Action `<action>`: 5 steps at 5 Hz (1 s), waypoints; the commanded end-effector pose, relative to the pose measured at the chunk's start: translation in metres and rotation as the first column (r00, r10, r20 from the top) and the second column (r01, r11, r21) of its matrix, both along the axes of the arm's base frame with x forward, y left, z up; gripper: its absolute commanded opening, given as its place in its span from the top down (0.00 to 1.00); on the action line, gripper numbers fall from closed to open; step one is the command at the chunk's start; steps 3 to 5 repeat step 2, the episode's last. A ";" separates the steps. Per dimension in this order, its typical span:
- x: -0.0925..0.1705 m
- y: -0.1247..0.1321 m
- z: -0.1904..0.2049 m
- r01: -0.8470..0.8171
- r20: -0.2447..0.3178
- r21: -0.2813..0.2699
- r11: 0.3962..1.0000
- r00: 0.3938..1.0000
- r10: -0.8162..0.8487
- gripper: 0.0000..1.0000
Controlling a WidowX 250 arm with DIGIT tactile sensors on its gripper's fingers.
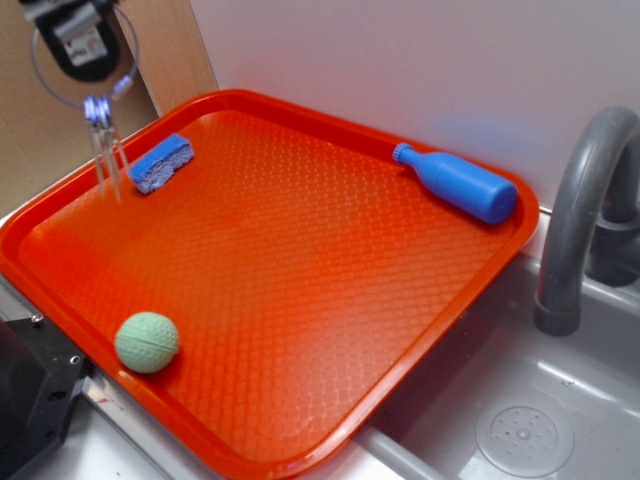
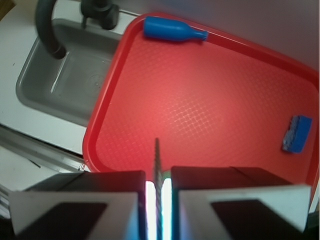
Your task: Grab the silver keys.
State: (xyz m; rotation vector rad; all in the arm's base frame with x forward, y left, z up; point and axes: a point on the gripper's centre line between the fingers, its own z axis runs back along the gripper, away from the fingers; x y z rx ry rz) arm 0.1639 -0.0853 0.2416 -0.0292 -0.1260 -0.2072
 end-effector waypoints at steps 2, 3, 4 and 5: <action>0.007 -0.007 -0.011 -0.060 -0.026 0.034 0.998 0.998 0.061 1.00; 0.007 -0.007 -0.011 -0.060 -0.026 0.034 0.998 0.998 0.061 1.00; 0.007 -0.007 -0.011 -0.060 -0.026 0.034 0.998 0.998 0.061 1.00; 0.007 -0.007 -0.011 -0.060 -0.026 0.034 0.998 0.998 0.061 1.00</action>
